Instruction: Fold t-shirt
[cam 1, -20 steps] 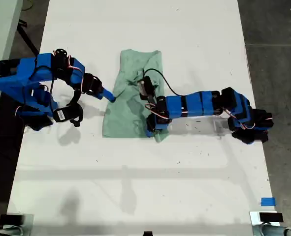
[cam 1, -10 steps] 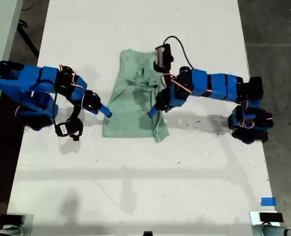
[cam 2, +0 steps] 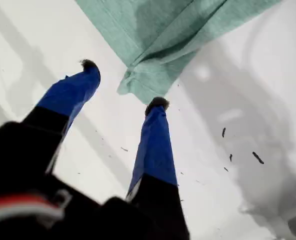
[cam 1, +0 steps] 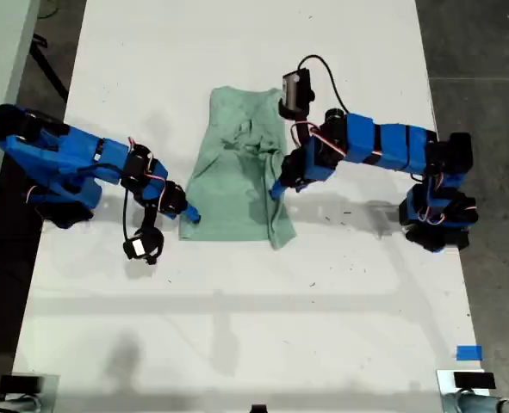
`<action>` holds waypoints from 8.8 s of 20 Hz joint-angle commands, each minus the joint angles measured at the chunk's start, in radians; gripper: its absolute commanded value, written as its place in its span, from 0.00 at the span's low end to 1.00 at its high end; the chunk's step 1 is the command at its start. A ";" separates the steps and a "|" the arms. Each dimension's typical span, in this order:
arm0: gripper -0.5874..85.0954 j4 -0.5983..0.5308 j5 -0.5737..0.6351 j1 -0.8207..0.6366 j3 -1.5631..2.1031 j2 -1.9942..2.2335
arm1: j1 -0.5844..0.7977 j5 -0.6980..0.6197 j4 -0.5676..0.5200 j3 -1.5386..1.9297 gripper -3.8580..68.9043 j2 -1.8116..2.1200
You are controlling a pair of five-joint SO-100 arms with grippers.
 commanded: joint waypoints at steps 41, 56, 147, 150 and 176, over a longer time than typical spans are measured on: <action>0.40 0.569 0.284 -0.031 -1.193 -0.491 | -0.008 0.049 -0.025 0.233 0.30 0.279; 0.34 0.506 0.037 0.071 -0.337 0.405 | -0.103 0.103 -0.100 0.456 0.45 0.486; 0.01 0.460 -0.071 0.374 -1.158 -0.615 | -0.413 0.416 -0.127 -0.262 0.04 -0.354; 0.01 0.453 -0.058 0.380 -1.158 -0.580 | -0.385 0.394 -0.170 -0.267 0.04 -0.350; 0.02 0.495 0.615 -0.667 -1.141 -0.492 | 0.407 -0.202 -0.678 -0.267 0.04 -0.313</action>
